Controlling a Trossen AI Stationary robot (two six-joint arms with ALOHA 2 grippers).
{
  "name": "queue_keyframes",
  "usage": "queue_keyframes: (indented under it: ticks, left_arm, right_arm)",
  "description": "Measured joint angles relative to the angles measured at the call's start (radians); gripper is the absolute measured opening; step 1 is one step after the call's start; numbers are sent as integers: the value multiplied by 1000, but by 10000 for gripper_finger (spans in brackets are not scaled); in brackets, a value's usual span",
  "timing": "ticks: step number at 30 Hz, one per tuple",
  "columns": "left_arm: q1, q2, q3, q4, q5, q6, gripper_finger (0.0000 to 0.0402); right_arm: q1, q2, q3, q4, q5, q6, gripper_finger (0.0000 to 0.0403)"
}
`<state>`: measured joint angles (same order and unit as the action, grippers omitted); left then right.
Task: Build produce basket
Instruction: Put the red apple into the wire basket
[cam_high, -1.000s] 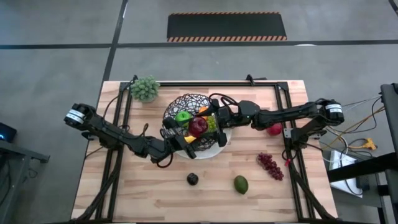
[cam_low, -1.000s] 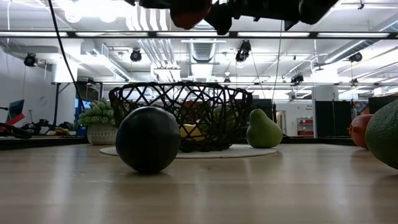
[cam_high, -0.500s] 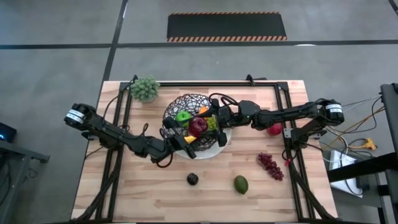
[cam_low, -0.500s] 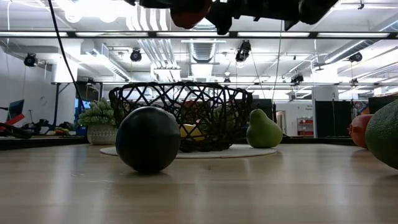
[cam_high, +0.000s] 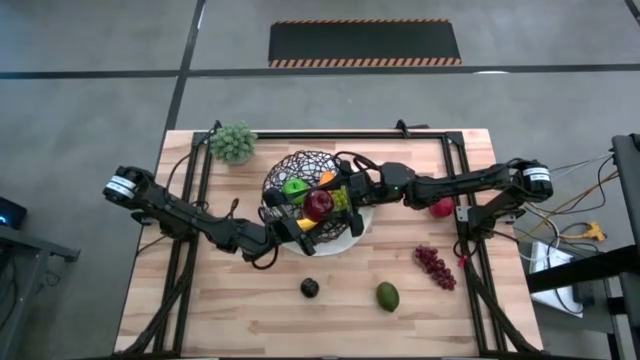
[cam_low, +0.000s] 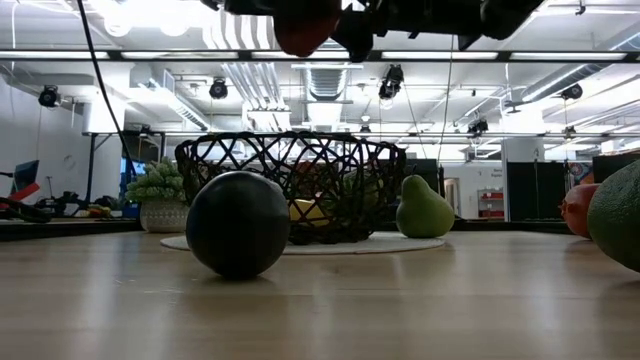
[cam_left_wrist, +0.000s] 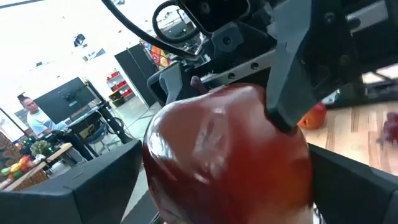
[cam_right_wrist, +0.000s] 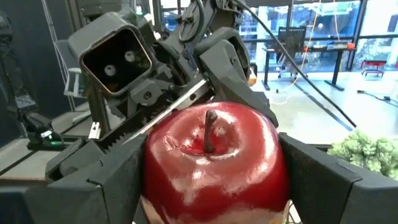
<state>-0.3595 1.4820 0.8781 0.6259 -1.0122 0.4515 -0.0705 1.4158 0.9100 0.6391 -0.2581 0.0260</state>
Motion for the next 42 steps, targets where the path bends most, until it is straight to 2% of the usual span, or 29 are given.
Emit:
queue_keyframes:
  ticks: [4, 10, 14, 18, 28, 33, 38, 42]
  left_arm:
    - [-5, -21, -1, -106, -6, -20, 399]
    - [-4, -107, -4, -312, 28, -154, 399]
    - [-4, -184, -31, -389, 28, -185, 400]
    - [-5, -264, -78, -390, 31, -185, 400]
    - [-6, -426, -199, -265, 37, -209, 400]
    - [-6, -455, -235, -247, 38, -211, 400]
    - [-6, -458, -242, -241, 40, -209, 400]
    - [-5, -458, -243, -241, 40, -206, 400]
  right_arm:
    - [-13, -7, 0, -38, 2, 0, 307]
    - [-58, -29, 0, -119, 1, 16, 309]
    - [-88, -34, 8, -197, 67, 15, 309]
    - [-94, 8, 8, -220, 158, 18, 310]
    - [-94, 245, 83, -201, 233, 81, 310]
    - [-94, 340, 191, -334, 233, 67, 311]
    - [-87, 379, 287, -529, 234, 18, 311]
    - [-86, 385, 299, -529, 233, 8, 311]
